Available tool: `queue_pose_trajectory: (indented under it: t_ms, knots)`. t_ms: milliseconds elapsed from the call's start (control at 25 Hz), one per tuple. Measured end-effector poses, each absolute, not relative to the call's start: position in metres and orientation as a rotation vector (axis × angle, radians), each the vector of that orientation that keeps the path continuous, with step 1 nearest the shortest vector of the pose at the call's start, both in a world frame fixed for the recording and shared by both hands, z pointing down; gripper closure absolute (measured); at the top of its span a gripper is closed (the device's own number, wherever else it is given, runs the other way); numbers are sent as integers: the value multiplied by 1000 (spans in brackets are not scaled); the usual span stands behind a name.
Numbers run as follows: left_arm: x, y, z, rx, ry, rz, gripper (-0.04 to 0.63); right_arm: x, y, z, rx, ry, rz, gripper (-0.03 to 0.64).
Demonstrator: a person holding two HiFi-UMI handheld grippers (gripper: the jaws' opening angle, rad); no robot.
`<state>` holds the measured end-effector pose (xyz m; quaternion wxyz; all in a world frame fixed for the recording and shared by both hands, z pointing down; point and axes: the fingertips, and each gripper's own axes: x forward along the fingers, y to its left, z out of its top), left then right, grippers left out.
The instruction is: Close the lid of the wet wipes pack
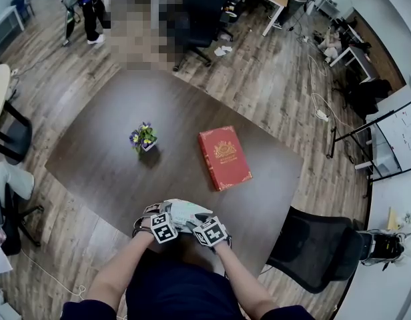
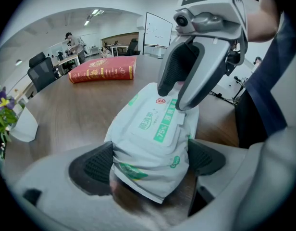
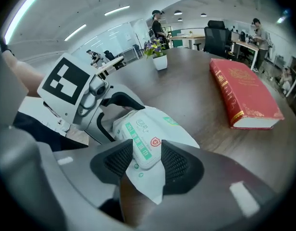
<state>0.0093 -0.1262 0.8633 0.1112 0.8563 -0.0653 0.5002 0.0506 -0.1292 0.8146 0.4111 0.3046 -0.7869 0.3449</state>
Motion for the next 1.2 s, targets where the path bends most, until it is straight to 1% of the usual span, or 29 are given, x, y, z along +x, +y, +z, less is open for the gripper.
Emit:
queue_pose_trajectory:
  t_ms: [360,840,1200]
  knots:
    - [9,-126,863,2513,-192,1469,115,47,-134,820,779,-1970,828,413]
    - [10,-128,865,2514,-196,1468,115,42,-134,827,827,-1888,552,402]
    - [9,-127,866,2514,-197,1469,115,42,-134,827,834,-1876,552,401]
